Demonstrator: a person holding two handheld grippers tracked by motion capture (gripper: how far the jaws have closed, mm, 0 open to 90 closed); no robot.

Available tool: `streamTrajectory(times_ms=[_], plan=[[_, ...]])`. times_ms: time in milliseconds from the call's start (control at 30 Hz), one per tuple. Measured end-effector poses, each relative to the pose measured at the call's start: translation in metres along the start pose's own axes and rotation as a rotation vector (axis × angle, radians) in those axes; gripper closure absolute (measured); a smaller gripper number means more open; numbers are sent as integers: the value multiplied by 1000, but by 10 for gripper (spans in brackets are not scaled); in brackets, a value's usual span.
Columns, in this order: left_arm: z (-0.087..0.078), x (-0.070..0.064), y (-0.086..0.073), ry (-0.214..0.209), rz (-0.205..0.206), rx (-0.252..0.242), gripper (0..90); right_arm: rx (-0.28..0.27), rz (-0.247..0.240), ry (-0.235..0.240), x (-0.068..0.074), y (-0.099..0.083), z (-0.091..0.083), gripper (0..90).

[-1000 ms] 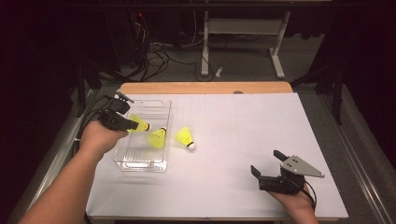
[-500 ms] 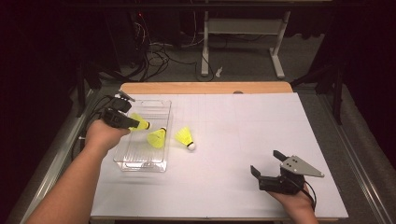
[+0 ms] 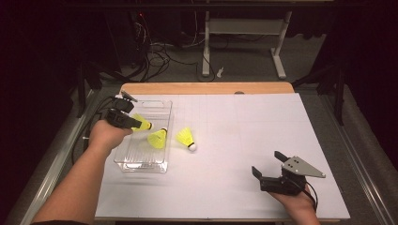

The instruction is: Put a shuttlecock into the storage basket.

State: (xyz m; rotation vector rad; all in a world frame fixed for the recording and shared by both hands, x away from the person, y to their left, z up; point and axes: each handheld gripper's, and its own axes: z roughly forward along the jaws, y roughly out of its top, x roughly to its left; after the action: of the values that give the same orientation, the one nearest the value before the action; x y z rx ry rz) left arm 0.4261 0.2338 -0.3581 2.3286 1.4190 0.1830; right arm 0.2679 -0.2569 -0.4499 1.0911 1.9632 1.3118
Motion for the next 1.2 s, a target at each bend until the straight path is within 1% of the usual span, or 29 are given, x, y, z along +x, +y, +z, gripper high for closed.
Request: streamTrajectory(times_ms=[233,533,633,700,933,1000,1200], plan=[[-3,2,-2,-6,-2,-10,900,0,-1,-1,0,0,0,41],[-3,5,-3,6,-6,-7,900,-1,-4,-1,0,0,0,41],[1,4,-3,18,3,1,900,-1,-3,-1,0,0,0,41],[3,4,-3,16,6,-3,900,0,-4,0,0,0,0,41],[17,9,-9,13,-12,14,900,-2,-4,0,0,0,0,41],[19,11,-10,7,-18,11,900,-1,-6,1,0,0,0,41],[21,14,-12,13,-20,2,900,3,-7,2,1,0,1,41]])
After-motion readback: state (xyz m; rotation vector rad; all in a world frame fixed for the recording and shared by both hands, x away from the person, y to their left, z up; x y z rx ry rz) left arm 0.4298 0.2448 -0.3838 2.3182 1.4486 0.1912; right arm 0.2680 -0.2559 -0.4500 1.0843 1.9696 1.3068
